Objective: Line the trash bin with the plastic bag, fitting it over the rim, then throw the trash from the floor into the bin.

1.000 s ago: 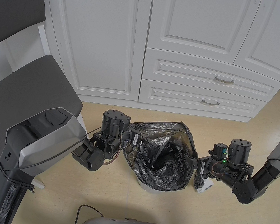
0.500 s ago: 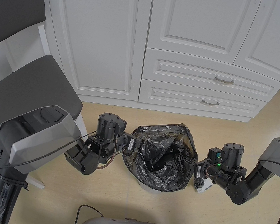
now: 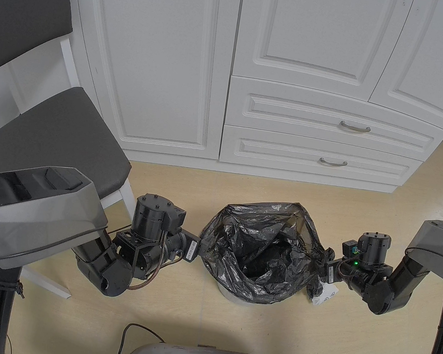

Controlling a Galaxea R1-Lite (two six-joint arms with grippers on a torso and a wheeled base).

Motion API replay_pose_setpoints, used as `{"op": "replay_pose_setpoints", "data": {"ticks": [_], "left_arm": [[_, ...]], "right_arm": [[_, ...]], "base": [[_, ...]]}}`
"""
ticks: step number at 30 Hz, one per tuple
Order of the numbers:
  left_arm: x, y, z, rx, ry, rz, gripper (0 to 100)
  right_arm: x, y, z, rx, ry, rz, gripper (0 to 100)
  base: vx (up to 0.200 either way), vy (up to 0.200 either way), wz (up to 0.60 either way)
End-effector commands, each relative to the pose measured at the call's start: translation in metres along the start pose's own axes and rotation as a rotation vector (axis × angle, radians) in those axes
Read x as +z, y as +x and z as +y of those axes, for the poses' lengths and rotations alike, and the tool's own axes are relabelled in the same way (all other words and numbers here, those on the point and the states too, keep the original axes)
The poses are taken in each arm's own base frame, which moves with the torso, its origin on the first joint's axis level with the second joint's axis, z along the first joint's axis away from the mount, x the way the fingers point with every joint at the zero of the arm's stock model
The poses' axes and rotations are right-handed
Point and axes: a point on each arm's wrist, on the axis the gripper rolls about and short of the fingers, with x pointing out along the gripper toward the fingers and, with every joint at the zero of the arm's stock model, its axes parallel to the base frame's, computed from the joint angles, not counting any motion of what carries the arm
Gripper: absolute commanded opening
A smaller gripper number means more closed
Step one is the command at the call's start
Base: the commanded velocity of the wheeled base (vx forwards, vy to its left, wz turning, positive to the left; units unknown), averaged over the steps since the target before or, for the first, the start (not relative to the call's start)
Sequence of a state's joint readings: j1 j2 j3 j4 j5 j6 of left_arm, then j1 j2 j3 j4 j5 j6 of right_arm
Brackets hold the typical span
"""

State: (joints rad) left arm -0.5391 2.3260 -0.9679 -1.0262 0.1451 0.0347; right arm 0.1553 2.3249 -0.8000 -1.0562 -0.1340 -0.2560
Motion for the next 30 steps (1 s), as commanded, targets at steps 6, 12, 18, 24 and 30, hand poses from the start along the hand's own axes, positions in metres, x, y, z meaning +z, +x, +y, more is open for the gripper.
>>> {"op": "replay_pose_setpoints", "data": {"ticks": [6,12,18,24,30], "left_arm": [[-0.017,0.001,0.001,0.003,0.009,0.061,100],[-0.029,0.007,0.015,0.037,0.003,0.091,100],[-0.038,0.011,0.033,0.075,-0.013,0.112,100],[-0.046,0.015,0.049,0.105,-0.027,0.126,100],[-0.049,0.015,0.06,0.111,-0.038,0.133,100]], "right_arm": [[-0.014,0.011,0.001,-0.009,0.002,0.033,100],[0.0,-0.009,0.007,0.015,-0.008,0.006,100],[0.018,-0.044,0.014,0.056,-0.025,-0.035,100],[0.021,-0.061,0.028,0.099,-0.048,-0.045,100],[0.011,-0.044,0.037,0.103,-0.055,-0.017,100]], "base": [[0.0,0.0,0.0],[0.0,0.0,0.0],[0.0,0.0,0.0],[0.0,0.0,0.0],[0.0,0.0,0.0]]}}
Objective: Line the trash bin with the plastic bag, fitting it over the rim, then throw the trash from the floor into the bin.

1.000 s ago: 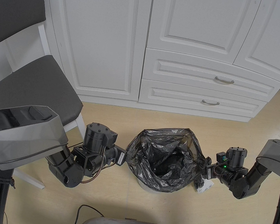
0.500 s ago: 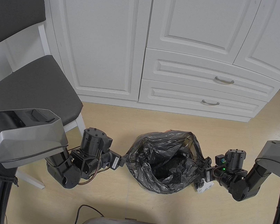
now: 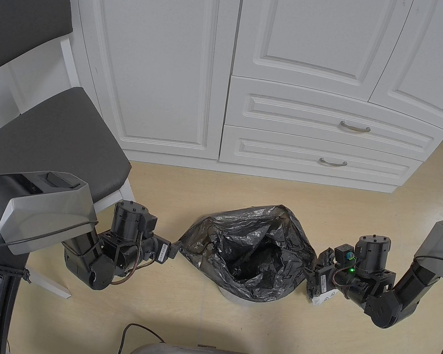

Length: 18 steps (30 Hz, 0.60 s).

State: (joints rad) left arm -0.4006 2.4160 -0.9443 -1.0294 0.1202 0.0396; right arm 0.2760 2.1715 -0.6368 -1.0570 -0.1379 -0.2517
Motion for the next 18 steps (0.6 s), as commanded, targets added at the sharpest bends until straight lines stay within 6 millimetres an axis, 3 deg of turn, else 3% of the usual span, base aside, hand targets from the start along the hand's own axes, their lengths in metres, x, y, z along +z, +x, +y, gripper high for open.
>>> {"op": "replay_pose_setpoints", "data": {"ticks": [1,7,13,18], "left_arm": [[-0.005,0.002,0.007,0.011,-0.006,0.013,100],[-0.01,0.025,-0.005,-0.001,0.0,-0.004,100],[-0.007,0.024,-0.005,-0.005,0.007,0.001,100],[-0.011,0.027,-0.006,-0.003,0.019,0.011,100]], "right_arm": [[-0.004,0.01,0.005,0.003,-0.003,0.008,100],[-0.013,0.031,-0.011,-0.048,0.025,0.031,100],[-0.021,0.048,-0.026,-0.086,0.047,0.045,100],[-0.035,0.07,-0.026,-0.095,0.075,0.068,100]], "base": [[0.0,0.0,0.0],[0.0,0.0,0.0],[0.0,0.0,0.0],[0.0,0.0,0.0]]}}
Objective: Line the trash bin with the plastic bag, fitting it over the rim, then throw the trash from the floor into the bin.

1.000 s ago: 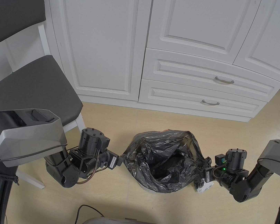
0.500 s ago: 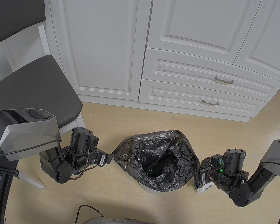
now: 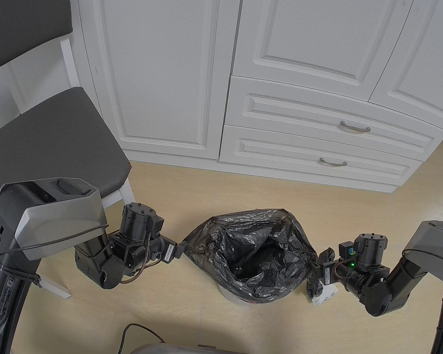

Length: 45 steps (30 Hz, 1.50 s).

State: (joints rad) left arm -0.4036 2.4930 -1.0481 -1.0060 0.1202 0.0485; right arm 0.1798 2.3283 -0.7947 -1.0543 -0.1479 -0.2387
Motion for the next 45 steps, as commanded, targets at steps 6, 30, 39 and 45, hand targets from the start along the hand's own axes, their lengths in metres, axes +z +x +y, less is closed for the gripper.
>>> {"op": "replay_pose_setpoints", "data": {"ticks": [6,30,39,45], "left_arm": [[-0.016,0.016,0.001,0.005,0.018,0.054,100],[0.0,0.009,0.005,0.02,-0.007,0.007,100],[0.02,-0.008,0.003,0.012,-0.03,-0.045,100],[0.02,-0.017,0.009,0.02,-0.103,-0.079,100]], "right_arm": [[-0.032,0.045,0.006,0.004,0.069,0.057,100],[-0.039,0.012,0.014,0.121,-0.005,0.182,100],[0.005,-0.03,-0.021,0.052,0.022,0.06,100],[0.041,-0.066,-0.003,0.129,0.015,-0.071,100]], "base": [[0.0,0.0,0.0],[0.0,0.0,0.0],[0.0,0.0,0.0],[0.0,0.0,0.0]]}}
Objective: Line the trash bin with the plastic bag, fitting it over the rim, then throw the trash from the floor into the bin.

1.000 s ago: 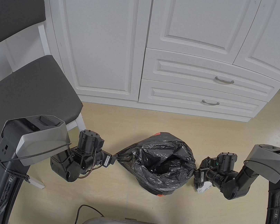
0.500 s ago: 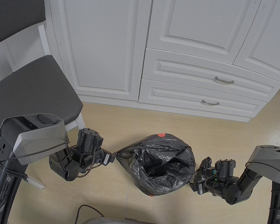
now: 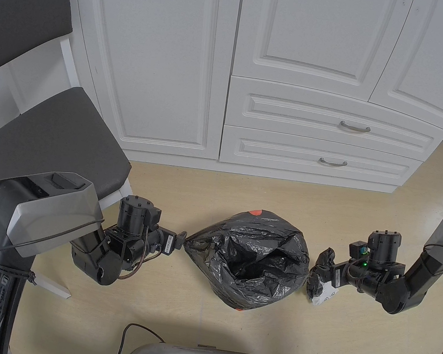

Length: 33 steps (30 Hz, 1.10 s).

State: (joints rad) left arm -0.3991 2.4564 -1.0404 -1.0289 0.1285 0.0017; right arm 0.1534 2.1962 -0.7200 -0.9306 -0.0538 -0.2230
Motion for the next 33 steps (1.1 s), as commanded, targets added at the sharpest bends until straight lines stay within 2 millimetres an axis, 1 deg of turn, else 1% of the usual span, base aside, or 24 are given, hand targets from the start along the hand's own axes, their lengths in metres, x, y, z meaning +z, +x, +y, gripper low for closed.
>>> {"op": "replay_pose_setpoints", "data": {"ticks": [1,2,4,6,8,9,11,12,16,17,19,20,21,23,24,25,26,27,28,30,31,32,33], "left_arm": [[0.006,-0.01,0.005,0.007,-0.048,-0.028,100],[0.003,-0.018,0.007,0.01,-0.071,-0.022,100],[0.007,-0.028,0.008,0.008,-0.072,-0.032,100],[0.008,-0.042,0.007,0.004,-0.071,-0.038,100],[0.01,-0.052,0.007,0.0,-0.072,-0.058,100],[0.01,-0.055,0.006,-0.003,-0.072,-0.066,100],[0.009,-0.066,0.002,-0.016,-0.07,-0.084,100],[0.009,-0.069,0.002,-0.019,-0.07,-0.089,100],[0.008,-0.082,-0.001,-0.032,-0.066,-0.118,100],[0.007,-0.082,-0.001,-0.032,-0.066,-0.118,100],[0.007,-0.083,-0.001,-0.032,-0.066,-0.118,100],[0.007,-0.083,-0.001,-0.032,-0.066,-0.118,100],[0.007,-0.083,-0.001,-0.032,-0.068,-0.121,100],[0.006,-0.083,-0.001,-0.032,-0.068,-0.121,100],[0.006,-0.083,-0.001,-0.032,-0.068,-0.121,100],[0.006,-0.083,-0.001,-0.032,-0.07,-0.121,100],[0.006,-0.083,-0.001,-0.032,-0.07,-0.121,100],[0.006,-0.083,-0.001,-0.032,-0.07,-0.121,100],[0.007,-0.083,-0.001,-0.032,-0.07,-0.123,100],[0.006,-0.082,-0.001,-0.032,-0.071,-0.129,100],[0.006,-0.082,-0.001,-0.032,-0.071,-0.133,100],[0.006,-0.082,-0.001,-0.033,-0.072,-0.138,100],[0.006,-0.082,-0.001,-0.033,-0.072,-0.139,100]], "right_arm": [[0.032,-0.035,0.015,0.046,-0.013,-0.119,100],[0.036,-0.038,0.036,0.097,-0.031,-0.15,100],[0.042,-0.039,0.058,0.14,-0.06,-0.189,100],[0.045,-0.03,0.084,0.189,-0.108,-0.204,100],[0.049,-0.015,0.097,0.202,-0.183,-0.209,100],[0.05,-0.009,0.099,0.198,-0.215,-0.203,100],[0.047,0.01,0.103,0.173,-0.329,-0.151,100],[0.046,0.015,0.103,0.166,-0.344,-0.138,100],[0.044,0.043,0.11,0.15,-0.363,-0.105,100],[0.043,0.046,0.111,0.149,-0.363,-0.105,100],[0.041,0.059,0.115,0.13,-0.366,-0.086,100],[0.041,0.06,0.115,0.129,-0.367,-0.084,100],[0.043,0.069,0.118,0.1,-0.367,-0.076,100],[0.046,0.076,0.119,0.08,-0.361,-0.086,100],[0.046,0.077,0.119,0.078,-0.36,-0.087,100],[0.051,0.084,0.119,0.06,-0.344,-0.109,100],[0.051,0.084,0.119,0.06,-0.344,-0.109,100],[0.06,0.092,0.115,0.011,-0.302,-0.143,100],[0.068,0.096,0.114,-0.019,-0.261,-0.171,100],[0.079,0.1,0.114,-0.053,-0.181,-0.224,100],[0.083,0.1,0.115,-0.059,-0.152,-0.244,100],[0.083,0.1,0.115,-0.059,-0.152,-0.244,100],[0.089,0.101,0.113,-0.064,-0.11,-0.265,100]], "base": [[0.0,0.0,0.0],[0.0,0.0,0.0],[0.0,0.0,0.0],[0.0,0.0,0.0],[0.0,0.0,0.0],[0.0,0.0,0.0],[0.0,0.0,0.0],[0.0,0.0,0.0],[0.0,0.0,0.0],[0.0,0.0,0.0],[0.0,0.0,0.0],[0.0,0.0,0.0],[0.0,0.0,0.0],[0.0,0.0,0.0],[0.0,0.0,0.0],[0.0,0.0,0.0],[0.0,0.0,0.0],[0.0,0.0,0.0],[0.0,0.0,0.0],[0.0,0.0,0.0],[0.0,0.0,0.0],[0.0,0.0,0.0],[0.0,0.0,0.0]]}}
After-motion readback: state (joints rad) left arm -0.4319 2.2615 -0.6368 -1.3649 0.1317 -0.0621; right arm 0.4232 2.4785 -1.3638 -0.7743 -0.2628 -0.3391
